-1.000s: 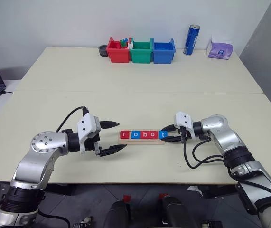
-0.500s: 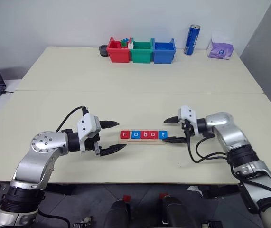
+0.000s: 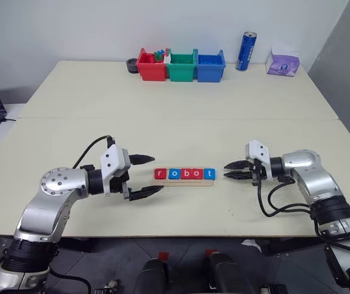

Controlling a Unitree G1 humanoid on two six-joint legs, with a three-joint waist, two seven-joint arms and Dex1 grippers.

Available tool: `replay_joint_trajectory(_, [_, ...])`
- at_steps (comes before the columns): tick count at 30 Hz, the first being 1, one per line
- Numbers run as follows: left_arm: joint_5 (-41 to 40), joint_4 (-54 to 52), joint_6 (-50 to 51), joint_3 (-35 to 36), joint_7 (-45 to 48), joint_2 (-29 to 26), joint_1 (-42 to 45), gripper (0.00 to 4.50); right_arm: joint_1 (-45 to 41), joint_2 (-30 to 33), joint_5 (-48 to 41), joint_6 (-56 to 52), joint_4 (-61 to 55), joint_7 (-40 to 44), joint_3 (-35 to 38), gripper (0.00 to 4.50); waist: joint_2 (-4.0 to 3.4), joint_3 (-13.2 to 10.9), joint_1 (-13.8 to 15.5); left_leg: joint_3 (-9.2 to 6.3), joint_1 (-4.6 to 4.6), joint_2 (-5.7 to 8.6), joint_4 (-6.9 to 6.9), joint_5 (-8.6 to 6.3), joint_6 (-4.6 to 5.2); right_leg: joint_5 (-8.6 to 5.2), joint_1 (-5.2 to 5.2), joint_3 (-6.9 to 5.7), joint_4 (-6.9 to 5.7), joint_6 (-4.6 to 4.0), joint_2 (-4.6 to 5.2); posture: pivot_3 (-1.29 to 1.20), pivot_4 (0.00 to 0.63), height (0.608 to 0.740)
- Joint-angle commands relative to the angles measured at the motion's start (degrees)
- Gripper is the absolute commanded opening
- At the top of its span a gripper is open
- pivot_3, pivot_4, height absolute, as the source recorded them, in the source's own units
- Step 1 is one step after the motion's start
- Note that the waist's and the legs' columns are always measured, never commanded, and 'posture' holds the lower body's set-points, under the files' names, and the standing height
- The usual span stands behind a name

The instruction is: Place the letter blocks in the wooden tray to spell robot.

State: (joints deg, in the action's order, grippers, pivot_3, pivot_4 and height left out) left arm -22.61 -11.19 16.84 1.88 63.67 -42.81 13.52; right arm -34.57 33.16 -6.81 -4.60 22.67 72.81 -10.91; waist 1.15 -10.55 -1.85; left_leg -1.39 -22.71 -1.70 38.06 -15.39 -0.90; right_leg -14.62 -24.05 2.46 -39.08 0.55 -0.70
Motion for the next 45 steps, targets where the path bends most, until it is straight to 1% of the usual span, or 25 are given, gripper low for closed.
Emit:
replay_joint_trajectory(1, [-0.56,-1.35,-0.47,0.6,0.34,-0.74,0.22,4.5,-1.47,-1.15,1.14,2.69,1.05,-1.01,-0.66,0.06,0.0,0.0,0.02,-0.01,0.0,0.0,0.0,0.0,0.0,0.0,0.0,0.0,0.0,0.0,0.0,0.0,0.15,0.74])
replay_joint_trajectory(17, [-0.85,-2.54,-0.18,1.33,0.28,-1.49,-1.13,4.5,-3.16,-3.1,2.12,3.96,2.8,-1.66,-1.85,0.06,0.0,0.0,0.08,-0.01,0.0,0.0,0.0,0.0,0.0,0.0,0.0,-0.01,0.0,0.0,0.01,0.0,0.15,0.74])
replay_joint_trajectory(45, [-0.65,-2.28,-0.43,1.25,-0.2,-1.51,-0.56,4.5,-3.41,-5.86,2.76,3.84,1.39,-1.96,-2.91,0.06,0.0,0.0,0.08,-0.02,0.0,0.0,0.0,0.0,0.0,0.0,0.0,-0.01,0.0,0.0,0.01,0.0,0.15,0.74])
